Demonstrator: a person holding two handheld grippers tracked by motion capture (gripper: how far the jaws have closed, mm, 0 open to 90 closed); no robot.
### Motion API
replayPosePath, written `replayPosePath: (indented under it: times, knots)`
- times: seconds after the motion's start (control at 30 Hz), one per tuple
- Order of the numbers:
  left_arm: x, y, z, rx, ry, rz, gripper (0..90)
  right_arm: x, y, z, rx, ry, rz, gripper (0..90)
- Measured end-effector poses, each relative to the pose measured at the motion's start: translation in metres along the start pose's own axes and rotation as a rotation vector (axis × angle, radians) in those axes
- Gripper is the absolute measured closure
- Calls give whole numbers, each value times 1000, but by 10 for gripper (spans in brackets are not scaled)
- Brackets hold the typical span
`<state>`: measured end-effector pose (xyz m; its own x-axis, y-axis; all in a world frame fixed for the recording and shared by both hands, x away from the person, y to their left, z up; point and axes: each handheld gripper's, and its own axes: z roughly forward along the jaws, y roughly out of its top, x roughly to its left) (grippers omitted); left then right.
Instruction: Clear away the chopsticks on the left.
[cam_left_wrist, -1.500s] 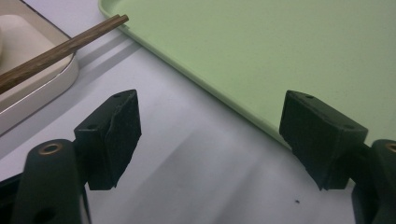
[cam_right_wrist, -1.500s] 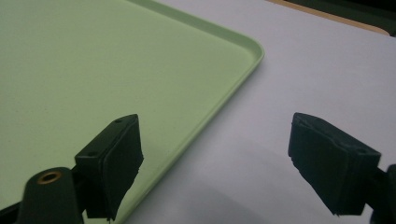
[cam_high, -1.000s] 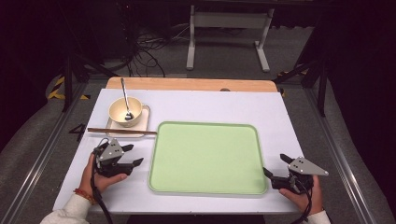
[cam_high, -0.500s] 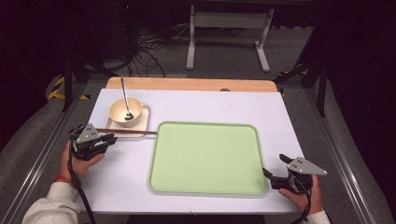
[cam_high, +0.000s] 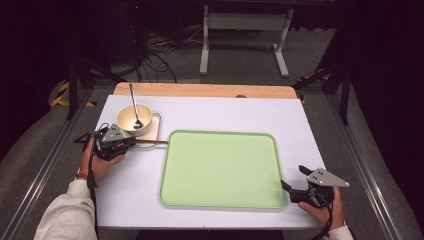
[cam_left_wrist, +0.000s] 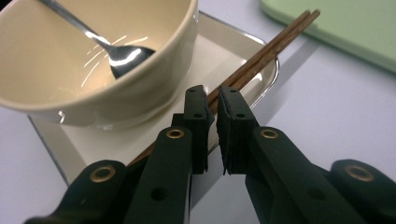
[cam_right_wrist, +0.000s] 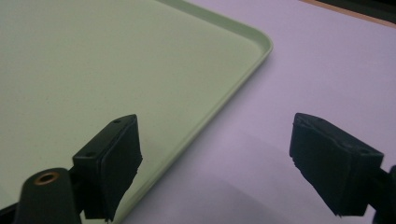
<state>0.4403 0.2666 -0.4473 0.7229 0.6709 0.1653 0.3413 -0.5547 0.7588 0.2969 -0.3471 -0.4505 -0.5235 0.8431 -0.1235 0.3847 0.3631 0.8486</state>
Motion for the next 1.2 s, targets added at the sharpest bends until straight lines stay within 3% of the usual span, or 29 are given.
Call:
replayPosePath:
  times: [0.4,0.57,0.7,0.93,1.2]
  knots:
    - [9,0,6,-15,-16,-1,827,0,0,1,6,5,-7,169]
    - [9,-1,-1,-37,-7,-4,814,1,0,-1,4,5,-9,169]
    - [11,-3,-5,-28,-12,6,799,0,0,-1,2,6,-7,169]
    - [14,-8,2,-13,-39,-3,753,0,0,-1,6,9,-7,169]
    - [12,-5,9,3,-57,19,746,0,0,2,14,11,-10,169]
